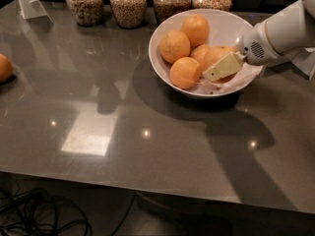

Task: Pick orange from white bowl

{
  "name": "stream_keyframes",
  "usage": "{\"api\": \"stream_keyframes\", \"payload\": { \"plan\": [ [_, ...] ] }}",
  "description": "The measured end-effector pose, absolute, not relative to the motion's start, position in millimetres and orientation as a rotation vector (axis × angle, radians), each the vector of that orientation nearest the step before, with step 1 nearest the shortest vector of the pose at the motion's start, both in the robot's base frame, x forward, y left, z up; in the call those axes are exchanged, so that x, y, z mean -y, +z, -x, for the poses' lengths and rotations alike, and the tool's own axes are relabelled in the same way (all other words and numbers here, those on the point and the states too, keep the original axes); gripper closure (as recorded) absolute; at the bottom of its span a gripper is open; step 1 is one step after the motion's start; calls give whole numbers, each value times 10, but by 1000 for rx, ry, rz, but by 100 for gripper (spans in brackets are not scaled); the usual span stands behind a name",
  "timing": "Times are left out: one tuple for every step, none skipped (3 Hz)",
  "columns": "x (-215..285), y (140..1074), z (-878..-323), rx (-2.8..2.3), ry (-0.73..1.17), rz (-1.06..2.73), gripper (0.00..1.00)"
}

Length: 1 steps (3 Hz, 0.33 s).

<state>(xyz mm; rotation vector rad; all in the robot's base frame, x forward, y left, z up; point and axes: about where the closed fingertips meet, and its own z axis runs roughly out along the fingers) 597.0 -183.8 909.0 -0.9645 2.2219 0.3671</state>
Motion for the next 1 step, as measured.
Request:
{"api": "stream_keyframes", "payload": {
  "plan": [
    [1879,9474,-5728,-2172,467,966,100]
  ]
}}
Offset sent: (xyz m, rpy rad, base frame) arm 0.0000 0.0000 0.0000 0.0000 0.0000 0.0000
